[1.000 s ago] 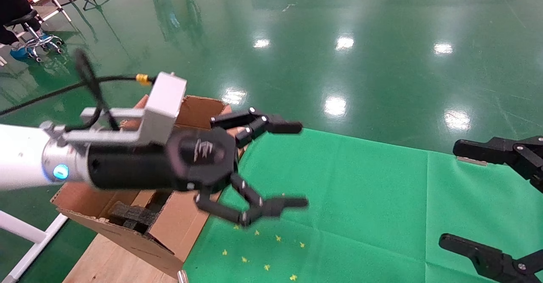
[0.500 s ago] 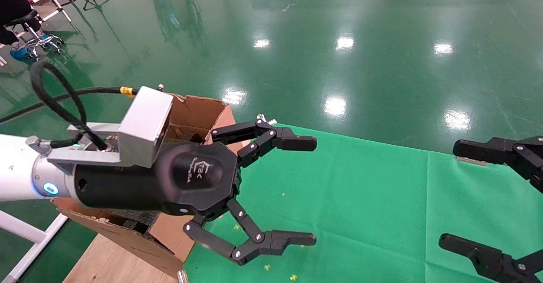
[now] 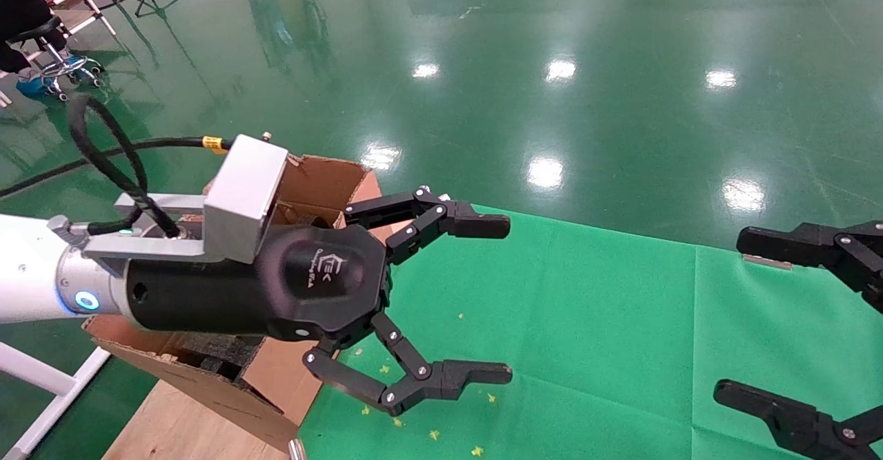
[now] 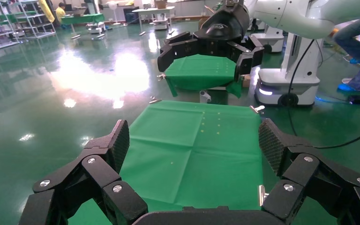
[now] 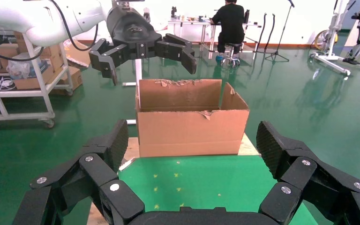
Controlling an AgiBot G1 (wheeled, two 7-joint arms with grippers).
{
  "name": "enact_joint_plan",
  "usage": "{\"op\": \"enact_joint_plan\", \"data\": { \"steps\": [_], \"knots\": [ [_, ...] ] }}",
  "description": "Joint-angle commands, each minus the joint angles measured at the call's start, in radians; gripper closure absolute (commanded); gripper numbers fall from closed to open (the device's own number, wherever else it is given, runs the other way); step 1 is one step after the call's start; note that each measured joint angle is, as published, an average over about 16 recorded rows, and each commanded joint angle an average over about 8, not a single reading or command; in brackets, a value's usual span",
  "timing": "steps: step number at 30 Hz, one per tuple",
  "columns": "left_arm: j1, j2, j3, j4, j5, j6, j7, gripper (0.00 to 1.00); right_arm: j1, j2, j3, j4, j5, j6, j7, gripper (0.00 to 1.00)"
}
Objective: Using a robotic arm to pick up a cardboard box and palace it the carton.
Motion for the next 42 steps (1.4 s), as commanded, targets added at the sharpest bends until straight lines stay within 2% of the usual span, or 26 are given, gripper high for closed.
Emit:
{"op": "enact_joint_plan", "data": {
  "steps": [1,42],
  "knots": [
    [-0.001,0.000,0.000,0.001,0.002,-0.001,-0.001,0.00,0.000,0.000,0.000,0.000,0.000,0.000,0.000,0.00],
    [-0.006,0.000,0.002,0.006,0.009,-0.003,-0.003,0.00,0.000,0.000,0.000,0.000,0.000,0.000,0.000,0.00]
  ]
}}
